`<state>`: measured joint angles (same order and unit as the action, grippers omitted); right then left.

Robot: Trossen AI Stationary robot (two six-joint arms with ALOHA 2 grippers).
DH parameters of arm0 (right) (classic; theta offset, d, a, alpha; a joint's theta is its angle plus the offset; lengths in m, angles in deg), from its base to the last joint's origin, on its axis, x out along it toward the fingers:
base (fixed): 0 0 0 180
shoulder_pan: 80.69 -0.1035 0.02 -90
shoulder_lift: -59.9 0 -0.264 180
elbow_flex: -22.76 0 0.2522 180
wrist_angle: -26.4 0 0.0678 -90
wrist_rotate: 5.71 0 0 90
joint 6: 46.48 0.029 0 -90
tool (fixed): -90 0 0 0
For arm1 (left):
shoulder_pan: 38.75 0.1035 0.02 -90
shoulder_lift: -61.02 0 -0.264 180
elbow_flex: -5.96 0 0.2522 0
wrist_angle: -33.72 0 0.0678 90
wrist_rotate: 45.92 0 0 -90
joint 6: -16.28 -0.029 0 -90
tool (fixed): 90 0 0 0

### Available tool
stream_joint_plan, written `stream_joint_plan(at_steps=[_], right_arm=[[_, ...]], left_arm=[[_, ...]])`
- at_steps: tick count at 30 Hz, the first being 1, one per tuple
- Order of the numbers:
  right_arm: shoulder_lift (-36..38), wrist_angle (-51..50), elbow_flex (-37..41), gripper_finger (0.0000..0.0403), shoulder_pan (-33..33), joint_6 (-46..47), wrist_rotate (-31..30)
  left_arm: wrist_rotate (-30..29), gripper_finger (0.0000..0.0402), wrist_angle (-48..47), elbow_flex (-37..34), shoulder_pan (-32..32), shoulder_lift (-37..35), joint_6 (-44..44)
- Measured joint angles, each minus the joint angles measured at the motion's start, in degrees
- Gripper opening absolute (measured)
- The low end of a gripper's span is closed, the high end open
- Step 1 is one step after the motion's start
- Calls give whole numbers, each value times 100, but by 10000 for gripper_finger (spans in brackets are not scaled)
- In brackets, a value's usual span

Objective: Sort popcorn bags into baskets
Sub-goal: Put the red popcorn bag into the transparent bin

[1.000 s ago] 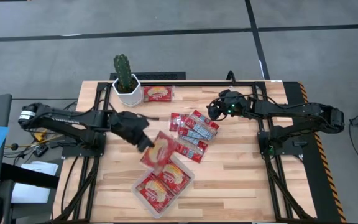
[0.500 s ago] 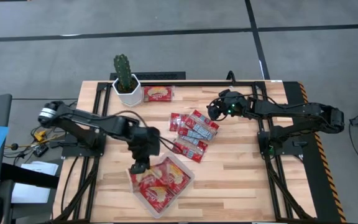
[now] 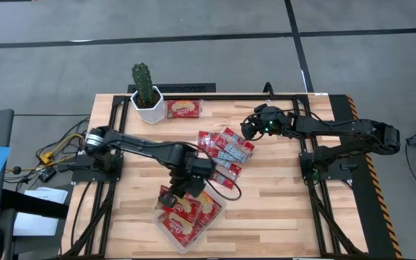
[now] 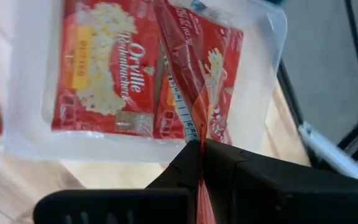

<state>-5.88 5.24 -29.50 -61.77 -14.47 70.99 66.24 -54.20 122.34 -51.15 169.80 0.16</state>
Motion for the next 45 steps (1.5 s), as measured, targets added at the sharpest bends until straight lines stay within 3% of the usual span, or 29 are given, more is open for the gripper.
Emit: stream_joint_plan(at_steps=[9, 16, 25, 45], right_arm=[[0, -17, 0, 255, -2, -225, 149], [0, -22, 0, 255, -2, -225, 151], [0, -22, 0, 255, -2, -213, 151], [0, -26, 0, 255, -2, -253, 151]], left_arm=[[-32, 0, -525, 632, -305, 658, -1015], [2, 0, -253, 640, -464, 675, -1018], [478, 0, -147, 589, -658, 670, -1162], [583, 0, 203, 575, -658, 760, -1495]])
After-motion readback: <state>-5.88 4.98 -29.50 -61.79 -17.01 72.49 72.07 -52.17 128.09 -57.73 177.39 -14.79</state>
